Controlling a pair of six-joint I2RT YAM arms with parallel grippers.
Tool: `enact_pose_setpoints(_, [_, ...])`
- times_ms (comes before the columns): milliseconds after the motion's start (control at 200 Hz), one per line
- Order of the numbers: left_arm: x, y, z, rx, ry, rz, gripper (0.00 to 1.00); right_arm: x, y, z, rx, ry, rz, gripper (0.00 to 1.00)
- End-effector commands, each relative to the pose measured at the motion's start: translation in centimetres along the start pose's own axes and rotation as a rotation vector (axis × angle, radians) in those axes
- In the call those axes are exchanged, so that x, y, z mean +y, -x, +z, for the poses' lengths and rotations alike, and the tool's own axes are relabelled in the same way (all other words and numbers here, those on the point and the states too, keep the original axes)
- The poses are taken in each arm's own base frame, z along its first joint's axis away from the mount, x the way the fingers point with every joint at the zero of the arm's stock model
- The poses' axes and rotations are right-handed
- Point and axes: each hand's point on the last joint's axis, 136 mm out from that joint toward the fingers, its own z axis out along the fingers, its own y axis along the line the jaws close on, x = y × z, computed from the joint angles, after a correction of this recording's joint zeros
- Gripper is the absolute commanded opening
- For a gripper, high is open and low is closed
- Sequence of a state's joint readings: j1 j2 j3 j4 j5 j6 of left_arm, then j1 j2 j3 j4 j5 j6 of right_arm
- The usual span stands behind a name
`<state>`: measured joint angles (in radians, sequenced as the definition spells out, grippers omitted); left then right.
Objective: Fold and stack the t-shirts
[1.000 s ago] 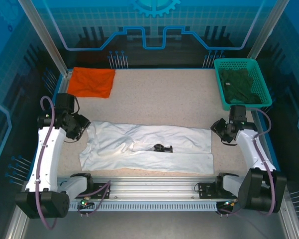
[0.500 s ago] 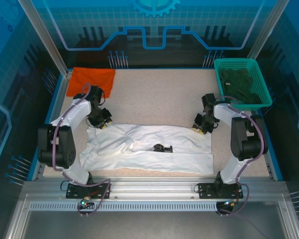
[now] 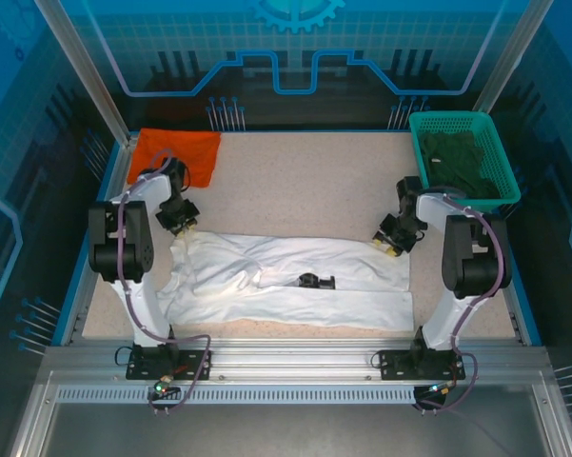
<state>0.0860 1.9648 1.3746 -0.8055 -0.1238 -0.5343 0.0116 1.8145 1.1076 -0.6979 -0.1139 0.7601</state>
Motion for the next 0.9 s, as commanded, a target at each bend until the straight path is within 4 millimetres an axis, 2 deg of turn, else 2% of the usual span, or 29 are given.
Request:
enact_pose_setpoints(0, [-0.1,1.2,-1.0,-0.022,0.009,0.024,0.27,-0.7,1.5,0.8,-0.015,-0.038,0.017,0.41])
enact_pose_setpoints(140, [-2.1,1.7,-5.4,-0.086,-0.086,0.024,0.31,0.8,1.9,-1.6,-0.069,0.007,-0.013,0.44])
enact_pose_setpoints(255, [-5.5,-0.8,-8.7,-0.106,-0.188,0.099,0.32,1.8,0.8,-3.1,-0.097,0.027,-0.063,0.45])
enact_pose_setpoints(320, [-7.9,-3.3,-9.3,-0.081,-0.249,0.162,0.32,2.1,-0.2,-3.2,-0.096,0.013,-0.096,0.45])
enact_pose_setpoints(425, [-10.1,-7.1,-7.6,-0.018,-0.285,0.219,0.31,1.8,-1.4,-2.0,-0.066,-0.01,-0.112,0.45])
enact_pose_setpoints(530, [-8.8,-8.2,-4.1,0.032,-0.216,0.192,0.29,0.2,-1.3,-0.8,-0.039,-0.064,-0.072,0.44])
enact_pose_setpoints(745, [-2.1,-5.8,1.8,0.048,0.008,0.15,0.27,-2.5,0.8,-0.1,-0.032,-0.129,-0.037,0.44])
enact_pose_setpoints(815, [-0.3,-5.0,2.7,0.056,0.048,0.122,0.27,-2.7,1.9,-0.2,-0.047,-0.14,-0.044,0.44])
enact_pose_setpoints(895, [0.2,-3.9,2.5,0.037,0.045,0.101,0.28,-1.8,2.9,-0.5,-0.052,-0.109,-0.043,0.44])
